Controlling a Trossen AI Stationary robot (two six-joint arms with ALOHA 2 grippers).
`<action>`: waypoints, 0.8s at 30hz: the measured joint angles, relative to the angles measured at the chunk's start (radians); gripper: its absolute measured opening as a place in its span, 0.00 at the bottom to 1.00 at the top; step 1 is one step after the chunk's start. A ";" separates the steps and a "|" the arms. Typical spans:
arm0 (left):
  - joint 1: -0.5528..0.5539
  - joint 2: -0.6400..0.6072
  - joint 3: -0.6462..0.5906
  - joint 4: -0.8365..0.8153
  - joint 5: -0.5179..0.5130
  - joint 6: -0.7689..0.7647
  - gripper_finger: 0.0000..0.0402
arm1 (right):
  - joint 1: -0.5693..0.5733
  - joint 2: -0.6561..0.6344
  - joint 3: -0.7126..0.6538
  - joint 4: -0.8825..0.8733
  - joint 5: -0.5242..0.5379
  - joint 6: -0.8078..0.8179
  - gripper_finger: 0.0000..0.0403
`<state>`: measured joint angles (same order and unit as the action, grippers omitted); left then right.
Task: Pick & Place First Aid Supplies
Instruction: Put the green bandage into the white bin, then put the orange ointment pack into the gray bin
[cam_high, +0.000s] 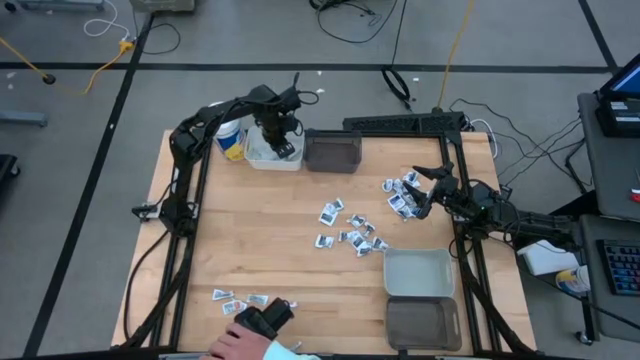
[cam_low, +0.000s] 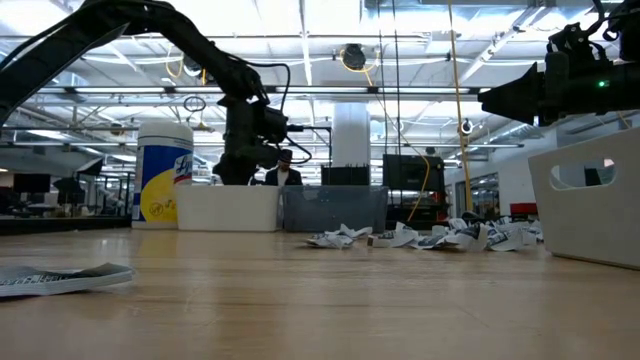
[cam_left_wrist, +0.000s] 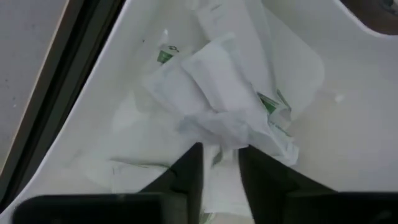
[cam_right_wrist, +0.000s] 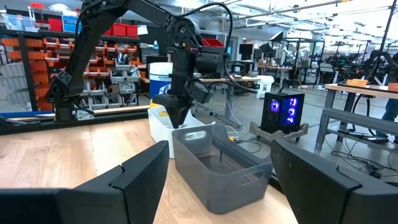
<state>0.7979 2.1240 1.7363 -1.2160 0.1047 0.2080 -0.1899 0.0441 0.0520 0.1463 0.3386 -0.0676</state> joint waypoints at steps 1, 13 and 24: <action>0.001 0.000 0.000 0.000 0.000 -0.001 0.31 | 0.000 0.000 0.000 0.000 0.000 0.000 0.69; 0.009 -0.008 0.003 -0.016 -0.035 0.018 0.68 | 0.000 0.000 0.000 0.000 0.000 0.000 0.69; -0.034 -0.205 0.006 -0.038 -0.038 0.034 0.73 | 0.000 0.000 0.000 0.000 0.000 0.000 0.69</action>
<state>0.7637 1.9188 1.7423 -1.2537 0.0662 0.2422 -0.1902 0.0444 0.0517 0.1463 0.3386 -0.0677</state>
